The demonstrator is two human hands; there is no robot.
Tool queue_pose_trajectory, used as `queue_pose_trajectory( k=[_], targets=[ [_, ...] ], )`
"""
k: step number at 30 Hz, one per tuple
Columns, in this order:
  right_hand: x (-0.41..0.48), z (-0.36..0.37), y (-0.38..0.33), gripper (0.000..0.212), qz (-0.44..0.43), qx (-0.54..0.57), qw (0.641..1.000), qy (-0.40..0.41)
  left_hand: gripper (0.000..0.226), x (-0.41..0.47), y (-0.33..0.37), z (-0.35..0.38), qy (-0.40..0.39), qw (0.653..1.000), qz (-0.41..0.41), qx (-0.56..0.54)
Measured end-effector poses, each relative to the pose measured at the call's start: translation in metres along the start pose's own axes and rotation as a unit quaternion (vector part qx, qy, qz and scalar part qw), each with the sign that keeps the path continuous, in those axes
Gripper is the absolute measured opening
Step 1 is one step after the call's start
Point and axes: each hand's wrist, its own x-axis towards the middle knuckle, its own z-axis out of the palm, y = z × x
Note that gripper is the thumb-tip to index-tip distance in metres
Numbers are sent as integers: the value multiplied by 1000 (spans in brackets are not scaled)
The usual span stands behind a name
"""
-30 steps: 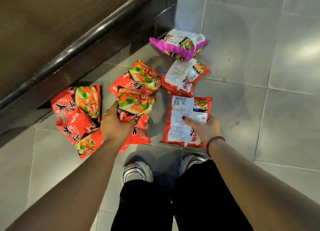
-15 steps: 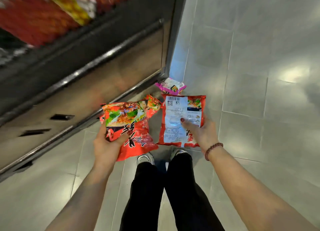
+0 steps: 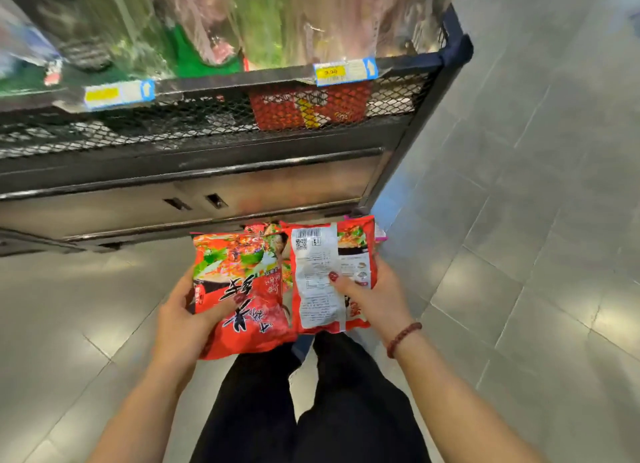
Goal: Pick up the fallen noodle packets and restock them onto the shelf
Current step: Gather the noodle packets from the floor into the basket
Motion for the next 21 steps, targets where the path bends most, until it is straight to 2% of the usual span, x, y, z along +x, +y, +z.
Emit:
queue_pose_trajectory(
  k=[5,8,10,13,21],
  targets=[
    [-8,7,-21,42,-46,-71,992,-94,56,-59,-24,-8,89,993,-10,-78],
    [-9,28,-32,28,-75,-134,976,-157,59,-82,-34,-24,141,981,-28,-134],
    [-13,52,-41,28,-90,-159,966,-182,57,-95,-42,-39,172,972,-27,-156],
    [-24,98,-50,33,-106,-165,954,-228,50,-110,-52,-69,229,955,-22,-186],
    [-49,266,-58,31,-110,-215,906,-348,52,-120,-87,-192,348,898,-26,-268]
  ],
)
